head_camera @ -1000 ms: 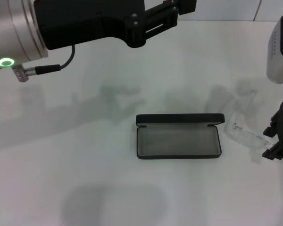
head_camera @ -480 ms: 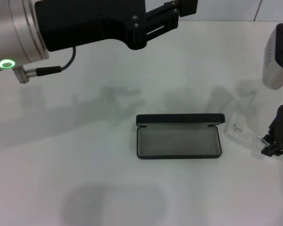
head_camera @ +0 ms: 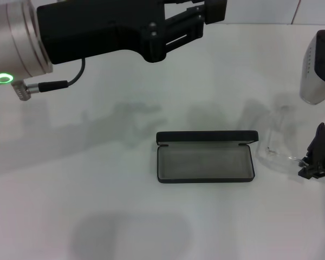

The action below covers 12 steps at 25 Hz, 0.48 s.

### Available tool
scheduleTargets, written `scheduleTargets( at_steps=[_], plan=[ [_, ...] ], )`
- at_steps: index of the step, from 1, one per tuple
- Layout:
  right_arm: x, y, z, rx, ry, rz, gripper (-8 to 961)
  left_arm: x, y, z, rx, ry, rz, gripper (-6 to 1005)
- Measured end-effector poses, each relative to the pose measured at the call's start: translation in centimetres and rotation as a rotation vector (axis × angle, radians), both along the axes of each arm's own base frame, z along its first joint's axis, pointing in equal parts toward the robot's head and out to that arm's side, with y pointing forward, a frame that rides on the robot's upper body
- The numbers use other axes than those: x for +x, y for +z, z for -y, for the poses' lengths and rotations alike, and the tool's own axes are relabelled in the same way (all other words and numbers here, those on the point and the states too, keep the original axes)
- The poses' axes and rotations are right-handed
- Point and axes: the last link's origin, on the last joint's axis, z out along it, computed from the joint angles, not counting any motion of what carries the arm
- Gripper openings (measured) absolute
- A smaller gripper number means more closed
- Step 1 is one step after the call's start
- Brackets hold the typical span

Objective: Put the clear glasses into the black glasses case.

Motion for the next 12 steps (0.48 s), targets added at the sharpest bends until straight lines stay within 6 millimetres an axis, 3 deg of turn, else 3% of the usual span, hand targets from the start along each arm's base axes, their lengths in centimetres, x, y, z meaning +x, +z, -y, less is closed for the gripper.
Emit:
scheduleTargets(
  at_steps=[7, 12],
  plan=[
    [-0.2, 1.2, 0.6, 0.032, 0.006, -0.006, 150, -0.4, 0.1, 0.3, -0.006, 0.006, 0.006, 285],
    [-1.2, 3.9, 1.8, 0.089, 0.025, -0.017, 127, -0.4, 0.3, 0.5, -0.003, 0.008, 0.022, 282]
  ],
)
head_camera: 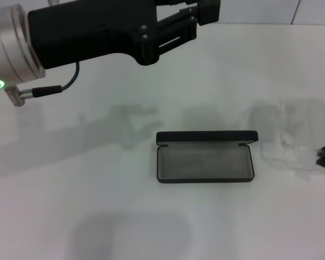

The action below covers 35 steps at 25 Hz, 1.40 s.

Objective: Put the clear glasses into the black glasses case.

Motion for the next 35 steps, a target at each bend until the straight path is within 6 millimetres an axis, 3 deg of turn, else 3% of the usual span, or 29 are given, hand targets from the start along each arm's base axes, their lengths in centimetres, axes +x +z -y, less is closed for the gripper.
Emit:
scheduleTargets(
  at_steps=[10, 16, 22, 29, 35],
  plan=[
    [-3.4, 7.9, 2.6, 0.212, 0.102, -0.231, 119, -0.2, 1.3, 0.5, -0.003, -0.028, 0.039, 274],
    [-4.9, 9.5, 5.5, 0.172, 0.386, -0.578, 118, 0.1, 2.3, 0.9, -0.01, -0.067, 0.083, 270],
    [-4.7, 8.1, 7.1, 0.029, 0.682, -1.045, 118, 0.6, 2.8, 1.5, -0.024, -0.114, 0.125, 265],
    [-4.4, 5.0, 5.4, -0.05, 0.678, -1.225, 118, 0.7, 2.8, 1.9, -0.024, -0.169, 0.168, 260],
    [-4.7, 3.7, 4.0, -0.078, 0.64, -1.292, 117, 0.6, 2.6, 1.8, -0.038, -0.229, 0.224, 255]
  ],
)
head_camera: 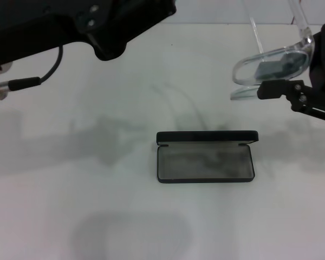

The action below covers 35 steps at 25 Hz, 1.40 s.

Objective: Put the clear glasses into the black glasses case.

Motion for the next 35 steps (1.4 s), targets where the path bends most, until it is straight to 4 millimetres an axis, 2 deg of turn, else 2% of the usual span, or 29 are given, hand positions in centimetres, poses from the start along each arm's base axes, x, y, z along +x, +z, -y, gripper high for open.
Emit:
scheduleTargets(
  at_steps=[2, 7, 12, 18, 28, 35],
  plan=[
    [-0.1, -0.2, -0.2, -0.01, -0.001, -0.005, 117, 0.1, -0.2, -0.1, -0.012, -0.019, 0.013, 254],
    [-0.6, -1.6, -0.9, -0.063, 0.0, -0.013, 117, 0.3, -0.7, -0.7, -0.034, -0.036, 0.007, 129],
    [-1.8, -4.2, -1.7, -0.118, 0.019, 0.008, 117, 0.5, -1.6, -1.3, -0.067, -0.047, -0.007, 133],
    [-2.5, -5.4, -1.7, -0.145, 0.041, 0.033, 117, 0.4, -2.0, -1.4, -0.088, -0.055, -0.02, 133],
    [-2.6, -5.3, -1.4, -0.156, 0.058, 0.019, 118, -0.8, -2.7, -1.9, -0.118, 0.001, -0.026, 132],
    [-2.5, -4.7, -1.1, -0.154, 0.06, -0.013, 118, -1.0, -3.3, -1.9, -0.132, 0.005, -0.064, 131]
  ],
)
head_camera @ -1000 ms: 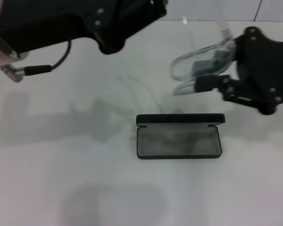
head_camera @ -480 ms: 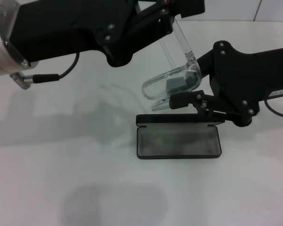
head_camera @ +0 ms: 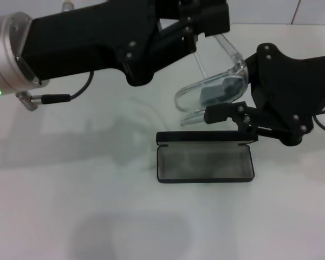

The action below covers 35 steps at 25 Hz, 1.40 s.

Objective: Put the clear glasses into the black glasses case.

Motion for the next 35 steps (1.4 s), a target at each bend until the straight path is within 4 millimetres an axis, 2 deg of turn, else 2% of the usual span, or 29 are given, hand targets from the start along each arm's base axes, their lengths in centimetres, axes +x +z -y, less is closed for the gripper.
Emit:
scheduleTargets(
  at_steps=[14, 21, 26, 27, 30, 35],
  plan=[
    [-0.1, 0.1, -0.2, 0.014, 0.001, -0.003, 117, 0.4, -0.9, 0.3, -0.043, -0.057, -0.066, 130],
    [-0.1, 0.0, -0.3, 0.025, -0.001, 0.001, 118, 0.3, -0.4, -0.1, -0.009, -0.051, -0.057, 130],
    [0.2, 0.0, -0.4, 0.04, -0.004, 0.002, 118, -0.6, 1.1, -0.7, 0.067, -0.009, -0.026, 130],
    [0.2, 0.0, -0.4, 0.046, 0.001, 0.001, 118, -1.3, 2.0, -1.2, 0.119, 0.031, -0.01, 130],
    [0.3, 0.1, -0.2, 0.068, 0.032, -0.009, 117, -2.6, 2.7, -2.0, 0.173, 0.1, 0.009, 130],
    [0.5, 0.5, 0.4, 0.095, 0.071, -0.014, 117, -5.8, 3.6, -4.0, 0.263, 0.271, 0.065, 130]
  ],
)
